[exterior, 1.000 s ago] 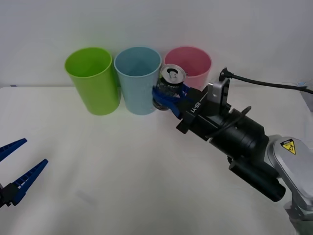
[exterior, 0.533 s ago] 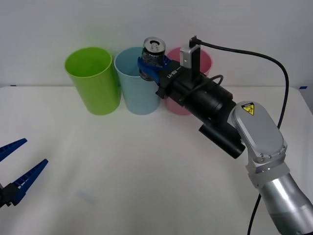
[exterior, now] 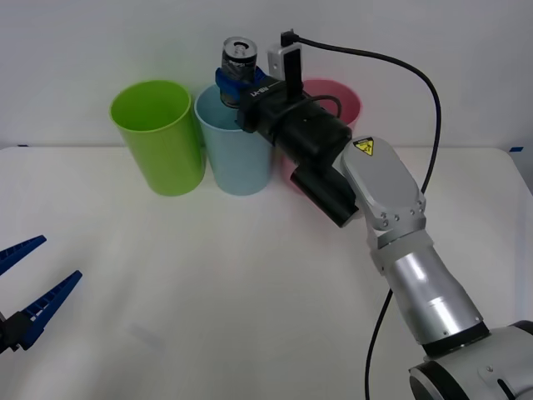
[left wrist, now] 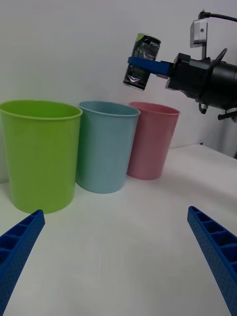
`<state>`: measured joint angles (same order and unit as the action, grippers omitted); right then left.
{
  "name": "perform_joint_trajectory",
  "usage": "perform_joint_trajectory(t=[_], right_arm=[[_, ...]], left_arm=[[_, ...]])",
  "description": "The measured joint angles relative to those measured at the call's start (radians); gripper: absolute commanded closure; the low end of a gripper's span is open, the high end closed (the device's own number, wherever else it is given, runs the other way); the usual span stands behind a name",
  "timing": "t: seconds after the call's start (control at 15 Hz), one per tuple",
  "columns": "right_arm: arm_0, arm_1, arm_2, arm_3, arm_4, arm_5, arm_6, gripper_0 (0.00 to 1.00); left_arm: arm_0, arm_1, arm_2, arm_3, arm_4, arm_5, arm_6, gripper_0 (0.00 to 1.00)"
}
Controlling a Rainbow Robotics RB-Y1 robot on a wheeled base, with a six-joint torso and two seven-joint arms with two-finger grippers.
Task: Grasp the object on the table and drop it into the matching bin: aluminum can to the light blue bin, PET bottle to the pink bin.
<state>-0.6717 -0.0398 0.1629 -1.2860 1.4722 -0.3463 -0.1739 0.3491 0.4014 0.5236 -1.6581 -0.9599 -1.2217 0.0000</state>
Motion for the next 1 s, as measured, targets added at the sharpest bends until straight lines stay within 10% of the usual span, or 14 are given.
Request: perform_joint_trajectory(t=[0.87,0.93,1.0], right_arm=[[-0.178,0.057,-0.041,0.269,0.046,0.178,0.077,0.98],[-0.178,0.057,-0.039,0.269,0.046,0.178,0.081,0.85],[-0.178,0.057,-0.038,0.269,0.046,0.178,0.085,0.25]], left_arm=[[0.000,0.000,0.000,0.000,0.000,0.000,0.000,0.00],[0.000,0.000,0.000,0.000,0.000,0.000,0.000,0.00],[0.000,0.000,0.000,0.000,0.000,0.000,0.000,0.00]])
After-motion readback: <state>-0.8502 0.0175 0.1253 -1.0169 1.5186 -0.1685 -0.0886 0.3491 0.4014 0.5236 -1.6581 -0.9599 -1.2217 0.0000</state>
